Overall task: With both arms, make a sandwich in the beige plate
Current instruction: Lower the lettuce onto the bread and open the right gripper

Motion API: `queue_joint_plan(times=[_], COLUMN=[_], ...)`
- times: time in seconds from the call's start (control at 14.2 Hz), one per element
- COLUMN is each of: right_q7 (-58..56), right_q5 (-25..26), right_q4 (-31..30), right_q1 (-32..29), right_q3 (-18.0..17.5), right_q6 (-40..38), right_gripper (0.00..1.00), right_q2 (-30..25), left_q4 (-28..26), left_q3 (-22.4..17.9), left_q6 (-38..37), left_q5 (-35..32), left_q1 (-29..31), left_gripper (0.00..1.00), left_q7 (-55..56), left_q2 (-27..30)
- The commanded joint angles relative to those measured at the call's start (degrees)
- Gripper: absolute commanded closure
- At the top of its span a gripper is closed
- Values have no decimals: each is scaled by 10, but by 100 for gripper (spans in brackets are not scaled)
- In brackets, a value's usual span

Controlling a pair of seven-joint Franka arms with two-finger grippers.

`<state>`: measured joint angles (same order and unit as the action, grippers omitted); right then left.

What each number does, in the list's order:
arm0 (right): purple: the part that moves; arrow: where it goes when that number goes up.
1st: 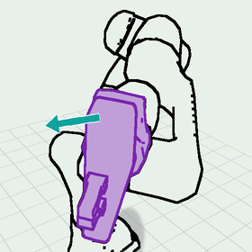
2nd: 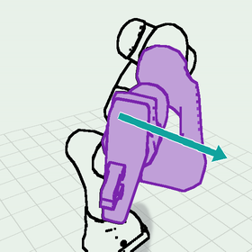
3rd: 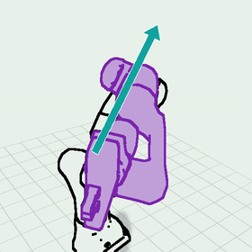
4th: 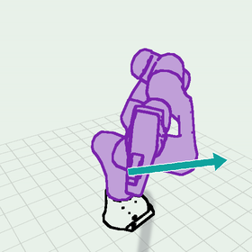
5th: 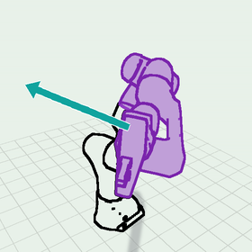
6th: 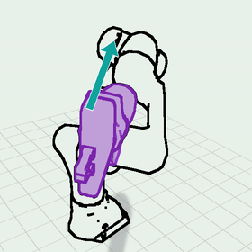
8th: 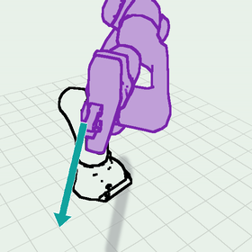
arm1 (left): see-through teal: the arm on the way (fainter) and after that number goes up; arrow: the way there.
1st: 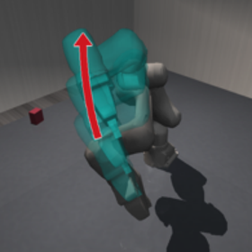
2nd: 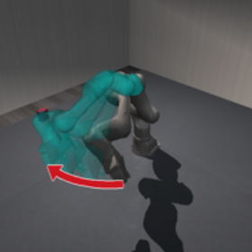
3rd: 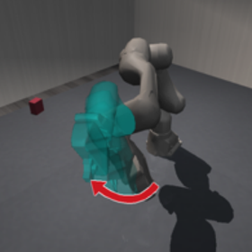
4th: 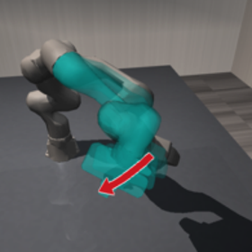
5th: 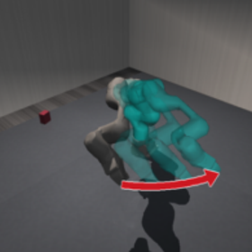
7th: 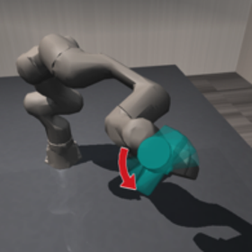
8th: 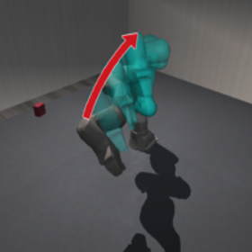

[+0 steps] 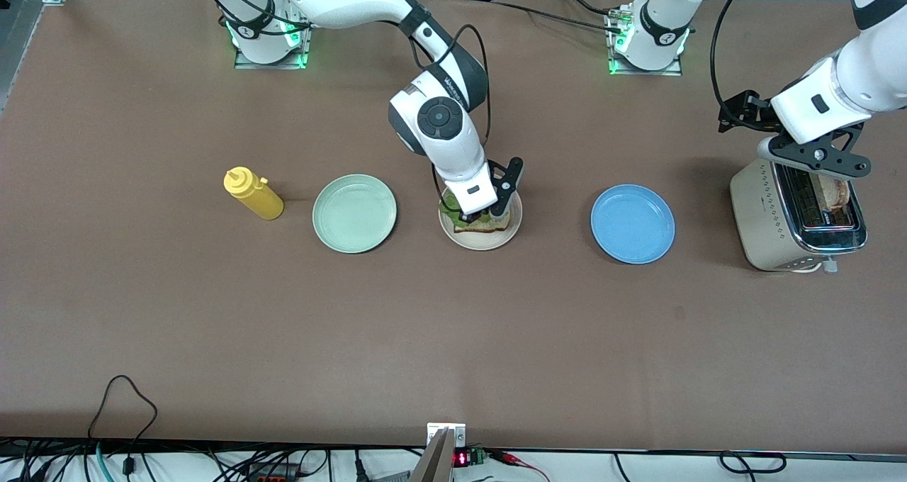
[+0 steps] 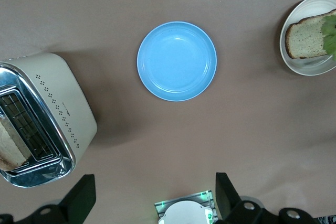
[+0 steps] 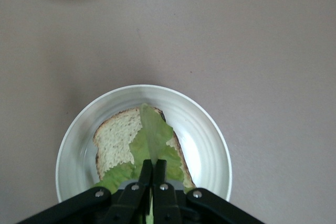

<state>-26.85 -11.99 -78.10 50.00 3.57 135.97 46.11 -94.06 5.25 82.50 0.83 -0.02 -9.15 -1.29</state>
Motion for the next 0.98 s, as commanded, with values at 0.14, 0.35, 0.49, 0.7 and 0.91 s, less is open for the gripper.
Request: queue_joint_plan(times=[0.14, 0.35, 0.49, 0.7, 0.91], right_q7=[40, 59, 60, 64, 63], right_q5=[5, 5, 3, 1, -6], right_q4=[15, 15, 19, 21, 20], right_q1=[15, 20, 15, 13, 5], right_q3=[9, 9, 13, 50, 102], right_q6=[12, 4, -34, -105, -168], right_gripper=[69, 0, 0, 0, 0], right_q2=[18, 13, -1, -52, -101], left_q4=[13, 13, 13, 13, 13], left_q3=[0, 0, 0, 0, 0], left_q6=[-12, -12, -12, -12, -12], left_q5=[5, 5, 5, 5, 5], left_q1=[1, 1, 1, 2, 2], left_gripper=[0, 0, 0, 0, 0], left_q7=[2, 2, 2, 2, 2], left_q2=[-2, -2, -2, -2, -2])
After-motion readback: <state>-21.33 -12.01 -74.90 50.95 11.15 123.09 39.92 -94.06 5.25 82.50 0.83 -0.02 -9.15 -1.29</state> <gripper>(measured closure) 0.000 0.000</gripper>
